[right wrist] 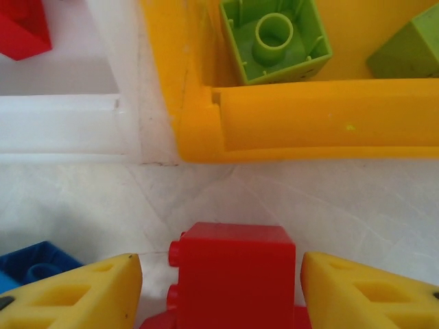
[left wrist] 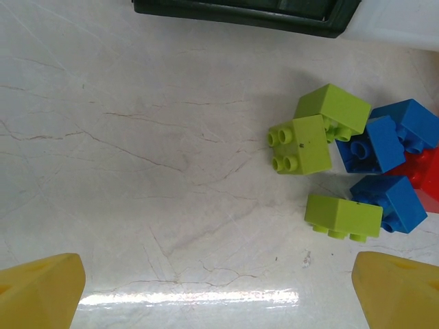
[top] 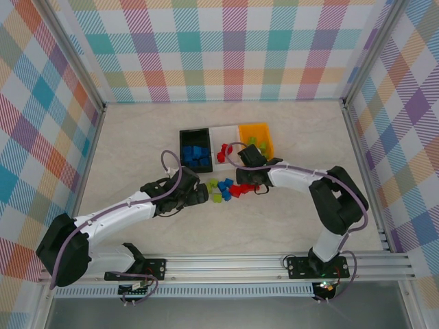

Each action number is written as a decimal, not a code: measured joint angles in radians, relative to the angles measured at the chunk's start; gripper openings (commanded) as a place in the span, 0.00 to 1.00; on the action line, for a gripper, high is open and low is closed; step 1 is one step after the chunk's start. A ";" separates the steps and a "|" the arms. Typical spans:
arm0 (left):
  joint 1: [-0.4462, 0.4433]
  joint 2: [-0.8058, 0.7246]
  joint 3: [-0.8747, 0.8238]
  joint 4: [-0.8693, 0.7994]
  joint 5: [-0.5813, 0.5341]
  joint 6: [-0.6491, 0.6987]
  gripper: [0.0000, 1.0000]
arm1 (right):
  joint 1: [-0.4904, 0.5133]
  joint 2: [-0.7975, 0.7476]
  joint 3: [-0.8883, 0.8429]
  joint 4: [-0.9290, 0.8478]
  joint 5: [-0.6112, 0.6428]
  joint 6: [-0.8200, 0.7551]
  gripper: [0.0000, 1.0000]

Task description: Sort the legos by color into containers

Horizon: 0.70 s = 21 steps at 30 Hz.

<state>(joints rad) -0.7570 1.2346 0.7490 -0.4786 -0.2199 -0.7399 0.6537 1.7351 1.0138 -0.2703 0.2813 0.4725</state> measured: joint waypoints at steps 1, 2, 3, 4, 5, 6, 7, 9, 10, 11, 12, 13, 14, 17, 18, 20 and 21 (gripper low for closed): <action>0.000 -0.001 0.000 -0.003 -0.002 0.000 1.00 | 0.000 0.005 0.000 -0.002 0.008 0.003 0.59; 0.000 -0.002 0.000 -0.006 -0.002 0.000 1.00 | 0.000 0.010 0.000 -0.005 0.015 0.007 0.59; 0.000 -0.005 0.000 -0.012 -0.005 0.000 1.00 | 0.000 0.010 0.000 -0.008 0.021 0.009 0.57; 0.000 -0.008 0.000 -0.016 -0.006 0.000 1.00 | 0.000 0.010 -0.001 -0.010 0.027 0.011 0.55; 0.000 -0.010 0.000 -0.017 -0.008 0.000 1.00 | 0.000 0.010 -0.003 -0.009 0.031 0.014 0.53; 0.000 -0.011 0.000 -0.016 -0.008 0.000 1.00 | -0.003 0.010 -0.006 -0.008 0.035 0.015 0.50; 0.000 -0.012 0.000 -0.016 -0.009 0.000 1.00 | -0.006 0.009 -0.014 -0.006 0.040 0.017 0.47; 0.000 -0.012 0.000 -0.017 -0.009 0.000 1.00 | -0.010 -0.002 -0.035 0.009 0.044 0.018 0.42; 0.000 -0.012 0.000 -0.016 -0.009 0.000 1.00 | -0.011 -0.014 -0.046 0.010 0.045 0.018 0.40; 0.000 -0.012 0.000 -0.016 -0.009 0.000 1.00 | -0.013 -0.026 -0.057 0.011 0.045 0.019 0.39; 0.000 -0.012 0.000 -0.017 -0.009 0.000 1.00 | -0.014 -0.038 -0.066 0.009 0.045 0.018 0.38; 0.000 -0.012 0.000 -0.017 -0.009 0.000 1.00 | -0.017 -0.050 -0.072 0.006 0.045 0.018 0.37; 0.000 -0.012 0.000 -0.017 -0.009 0.000 1.00 | -0.019 -0.062 -0.078 0.005 0.045 0.018 0.37; 0.000 -0.013 0.000 -0.018 -0.010 0.000 1.00 | -0.019 -0.135 -0.094 -0.010 0.043 0.009 0.36; 0.000 -0.016 0.000 -0.019 -0.013 0.000 1.00 | -0.019 -0.169 -0.096 -0.018 0.040 0.004 0.36; 0.000 -0.023 -0.001 -0.021 -0.021 0.000 1.00 | -0.019 -0.238 -0.095 -0.029 0.018 -0.015 0.37; 0.000 -0.027 -0.001 -0.023 -0.027 0.001 1.00 | -0.014 -0.273 -0.087 -0.041 0.001 -0.029 0.37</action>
<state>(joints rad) -0.7570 1.2072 0.7483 -0.5018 -0.2466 -0.7391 0.6392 1.4620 0.9272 -0.3115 0.2821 0.4431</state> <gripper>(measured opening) 0.997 0.420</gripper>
